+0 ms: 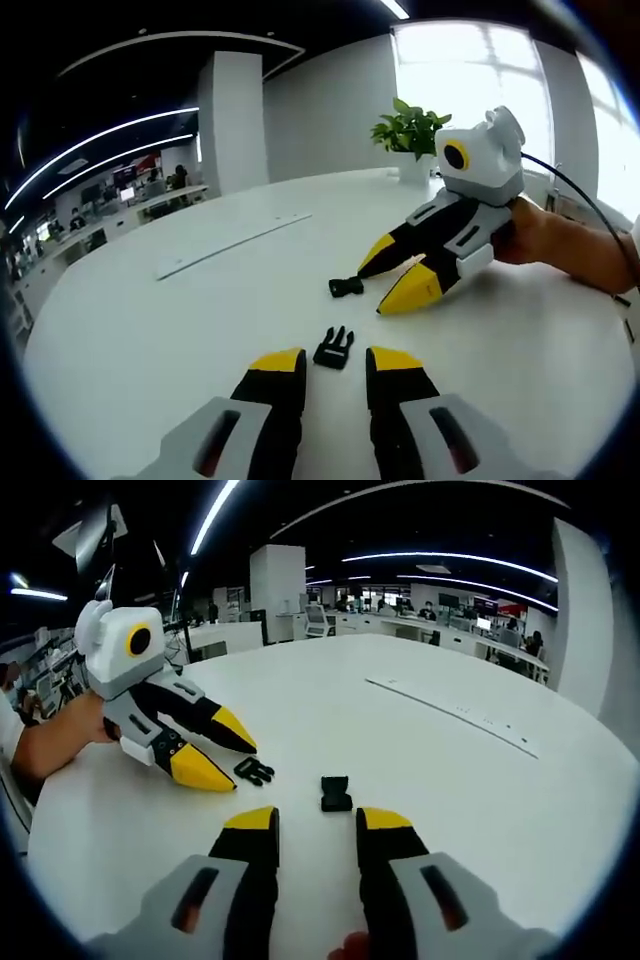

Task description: Snap the two parts of the plastic buckle together until the buckle closes and remains connected.

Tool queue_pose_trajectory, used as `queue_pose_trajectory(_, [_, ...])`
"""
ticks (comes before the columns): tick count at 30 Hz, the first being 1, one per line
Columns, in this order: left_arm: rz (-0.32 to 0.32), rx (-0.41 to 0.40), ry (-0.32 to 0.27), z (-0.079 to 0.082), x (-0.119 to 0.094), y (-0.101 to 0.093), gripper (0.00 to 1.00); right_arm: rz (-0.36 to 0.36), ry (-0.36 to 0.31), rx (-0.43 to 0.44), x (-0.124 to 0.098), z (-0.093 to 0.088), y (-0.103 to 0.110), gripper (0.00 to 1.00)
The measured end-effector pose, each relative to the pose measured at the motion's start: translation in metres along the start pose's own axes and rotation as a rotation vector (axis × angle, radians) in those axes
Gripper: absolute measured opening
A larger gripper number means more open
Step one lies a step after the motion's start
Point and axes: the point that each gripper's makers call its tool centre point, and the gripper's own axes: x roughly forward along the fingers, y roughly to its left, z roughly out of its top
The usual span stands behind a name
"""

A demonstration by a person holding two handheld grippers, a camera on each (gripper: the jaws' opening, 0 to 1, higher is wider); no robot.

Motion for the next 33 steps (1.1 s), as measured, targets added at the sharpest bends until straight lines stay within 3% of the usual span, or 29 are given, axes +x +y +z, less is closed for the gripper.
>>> queue_pose_trajectory(6, [-0.001, -0.001, -0.001, 0.000, 0.000, 0.000, 0.23, 0.018, -0.018, -0.004, 0.004, 0.002, 0.002, 0.32])
queue_pose_trajectory(11, [-0.003, -0.004, -0.003, 0.000, 0.001, 0.000, 0.23, 0.057, -0.007, 0.007, -0.001, 0.002, 0.013, 0.23])
queue_pose_trajectory(18, [-0.004, -0.006, -0.006, 0.000, 0.001, 0.000, 0.23, 0.086, -0.011, 0.007, -0.002, 0.003, 0.020, 0.21])
queue_pose_trajectory(27, [-0.005, -0.008, -0.007, 0.000, 0.001, 0.000, 0.23, 0.010, -0.014, -0.007, -0.002, 0.002, 0.004, 0.25])
queue_pose_trajectory(33, [-0.006, -0.008, -0.007, 0.000, 0.001, 0.000, 0.23, 0.016, -0.017, -0.007, 0.003, 0.001, 0.003, 0.28])
